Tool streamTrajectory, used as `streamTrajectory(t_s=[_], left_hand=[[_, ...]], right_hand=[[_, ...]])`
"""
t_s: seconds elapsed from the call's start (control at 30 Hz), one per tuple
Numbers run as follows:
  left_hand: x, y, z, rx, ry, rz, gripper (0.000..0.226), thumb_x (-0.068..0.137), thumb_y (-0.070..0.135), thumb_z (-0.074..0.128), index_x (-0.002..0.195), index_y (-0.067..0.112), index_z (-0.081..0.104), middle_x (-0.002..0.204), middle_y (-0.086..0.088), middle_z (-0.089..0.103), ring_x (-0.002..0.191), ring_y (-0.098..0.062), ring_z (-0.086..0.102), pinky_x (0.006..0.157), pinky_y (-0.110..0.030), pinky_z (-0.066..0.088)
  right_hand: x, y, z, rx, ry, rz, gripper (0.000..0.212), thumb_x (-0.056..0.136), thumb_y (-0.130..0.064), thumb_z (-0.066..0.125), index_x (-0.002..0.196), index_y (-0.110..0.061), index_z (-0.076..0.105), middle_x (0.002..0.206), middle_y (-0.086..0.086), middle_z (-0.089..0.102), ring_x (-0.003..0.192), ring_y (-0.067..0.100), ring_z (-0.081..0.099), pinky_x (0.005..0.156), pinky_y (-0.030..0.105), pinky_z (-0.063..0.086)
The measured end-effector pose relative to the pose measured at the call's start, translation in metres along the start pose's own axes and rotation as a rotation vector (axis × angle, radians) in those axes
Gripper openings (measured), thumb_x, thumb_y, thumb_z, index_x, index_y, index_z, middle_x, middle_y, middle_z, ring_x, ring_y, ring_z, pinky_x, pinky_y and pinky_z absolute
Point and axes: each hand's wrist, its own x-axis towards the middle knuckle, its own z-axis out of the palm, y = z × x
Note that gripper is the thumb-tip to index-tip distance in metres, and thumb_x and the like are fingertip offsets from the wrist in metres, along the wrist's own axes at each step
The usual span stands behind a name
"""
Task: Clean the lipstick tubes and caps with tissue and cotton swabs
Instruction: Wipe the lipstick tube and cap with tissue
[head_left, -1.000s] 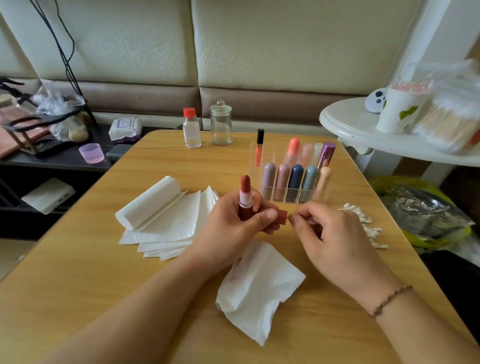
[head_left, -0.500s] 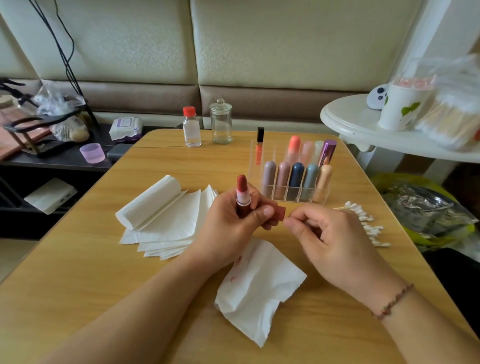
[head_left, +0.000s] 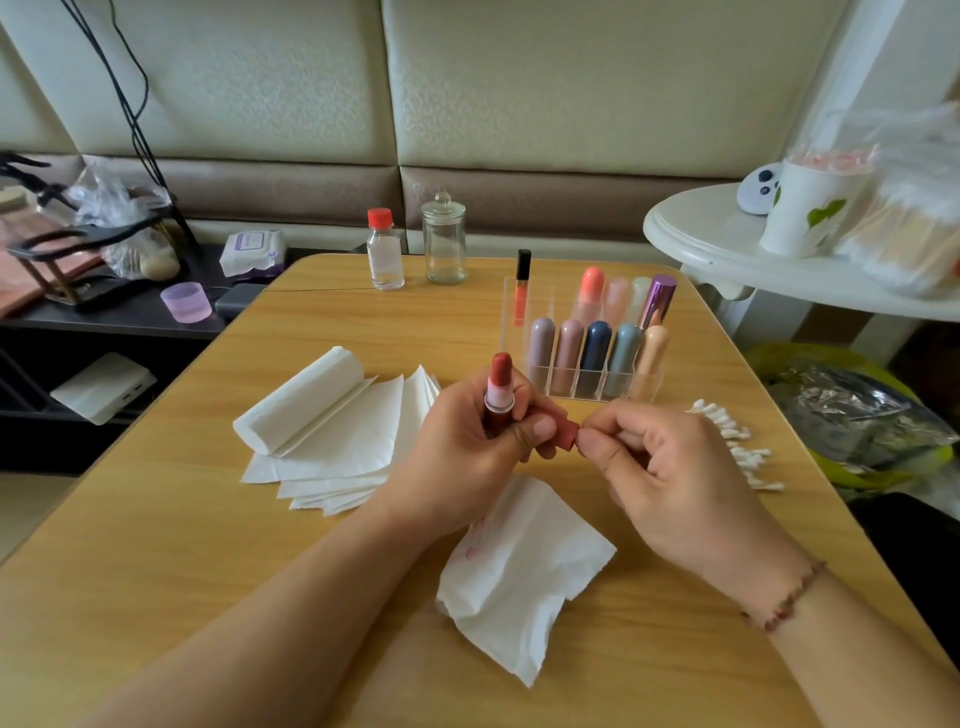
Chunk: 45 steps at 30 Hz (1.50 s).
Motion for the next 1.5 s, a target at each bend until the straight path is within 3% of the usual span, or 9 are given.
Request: streamTrajectory(t_s=[0.2, 0.37, 0.7, 0.87, 0.97, 1.13, 1.23, 1.33, 1.5], left_hand=[[-0.001, 0.004, 0.001, -0.009, 0.005, -0.009, 0.014, 0.091, 0.000, 0.058, 0.078, 0.001, 0.056, 0.079, -0.001, 0.071, 0.069, -0.020, 0.062, 0.065, -0.023, 0.048], [0.000, 0.003, 0.001, 0.003, 0.001, -0.003, 0.021, 0.090, 0.004, 0.058, 0.086, -0.015, 0.052, 0.080, 0.002, 0.072, 0.069, -0.019, 0.064, 0.064, -0.028, 0.049], [0.000, 0.001, 0.001, -0.025, 0.003, -0.019, 0.020, 0.091, 0.003, 0.057, 0.082, -0.010, 0.044, 0.080, -0.003, 0.072, 0.068, -0.022, 0.062, 0.064, -0.025, 0.048], [-0.001, -0.001, -0.002, -0.035, 0.019, -0.029, 0.023, 0.090, 0.004, 0.058, 0.086, -0.015, 0.046, 0.082, -0.003, 0.073, 0.068, -0.021, 0.064, 0.064, -0.024, 0.049], [0.000, 0.001, -0.005, -0.064, 0.031, -0.036, 0.016, 0.091, 0.004, 0.057, 0.082, -0.003, 0.045, 0.082, -0.005, 0.073, 0.069, -0.021, 0.063, 0.064, -0.026, 0.048], [0.001, 0.002, -0.008, -0.077, 0.055, -0.040, 0.017, 0.090, 0.004, 0.057, 0.080, 0.005, 0.043, 0.082, -0.010, 0.072, 0.069, -0.023, 0.062, 0.064, -0.031, 0.049], [0.001, 0.001, -0.007, -0.054, 0.038, -0.055, 0.018, 0.089, 0.004, 0.057, 0.080, -0.003, 0.043, 0.081, -0.008, 0.072, 0.068, -0.022, 0.063, 0.063, -0.028, 0.049], [0.002, 0.004, -0.006, -0.039, 0.019, -0.048, 0.019, 0.090, 0.006, 0.058, 0.077, 0.008, 0.044, 0.082, -0.008, 0.073, 0.069, -0.023, 0.063, 0.064, -0.029, 0.049], [0.001, 0.006, -0.010, -0.047, 0.043, -0.051, 0.015, 0.089, 0.007, 0.059, 0.083, 0.000, 0.048, 0.083, -0.008, 0.073, 0.071, -0.024, 0.064, 0.066, -0.031, 0.051]], right_hand=[[-0.001, 0.000, 0.000, 0.070, 0.010, 0.006, 0.021, 0.097, -0.036, 0.060, 0.078, -0.027, 0.064, 0.049, -0.010, 0.050, 0.042, 0.013, 0.044, 0.044, 0.029, 0.037], [-0.001, 0.000, 0.000, 0.065, 0.007, -0.008, 0.025, 0.099, -0.037, 0.057, 0.078, -0.026, 0.064, 0.048, -0.006, 0.051, 0.042, 0.017, 0.044, 0.044, 0.035, 0.039], [-0.001, -0.004, -0.002, -0.061, 0.037, -0.057, 0.023, 0.093, -0.033, 0.059, 0.078, -0.016, 0.066, 0.049, -0.007, 0.052, 0.043, 0.011, 0.045, 0.046, 0.010, 0.029], [-0.003, -0.006, -0.005, 0.057, -0.077, -0.045, 0.020, 0.096, -0.034, 0.059, 0.078, -0.025, 0.064, 0.052, -0.004, 0.052, 0.043, 0.020, 0.045, 0.043, 0.033, 0.037], [-0.001, -0.004, -0.007, 0.121, 0.005, -0.020, 0.025, 0.095, -0.044, 0.056, 0.079, -0.026, 0.064, 0.051, -0.008, 0.053, 0.041, 0.023, 0.046, 0.041, 0.042, 0.041], [-0.001, -0.002, -0.010, -0.008, -0.042, -0.018, 0.029, 0.090, -0.044, 0.055, 0.076, -0.021, 0.065, 0.051, -0.004, 0.054, 0.042, 0.014, 0.046, 0.048, 0.014, 0.035], [-0.001, -0.001, -0.010, 0.128, -0.127, 0.008, 0.024, 0.097, -0.033, 0.059, 0.077, -0.021, 0.065, 0.050, -0.006, 0.051, 0.043, 0.011, 0.042, 0.046, 0.022, 0.035], [0.000, 0.001, -0.011, 0.203, -0.030, 0.060, 0.030, 0.093, -0.042, 0.056, 0.078, -0.017, 0.065, 0.049, -0.003, 0.051, 0.043, 0.013, 0.044, 0.045, 0.027, 0.037], [0.000, -0.002, -0.012, 0.076, -0.108, 0.023, 0.024, 0.090, -0.039, 0.059, 0.075, -0.022, 0.067, 0.049, -0.003, 0.054, 0.042, 0.012, 0.045, 0.047, 0.018, 0.036]])
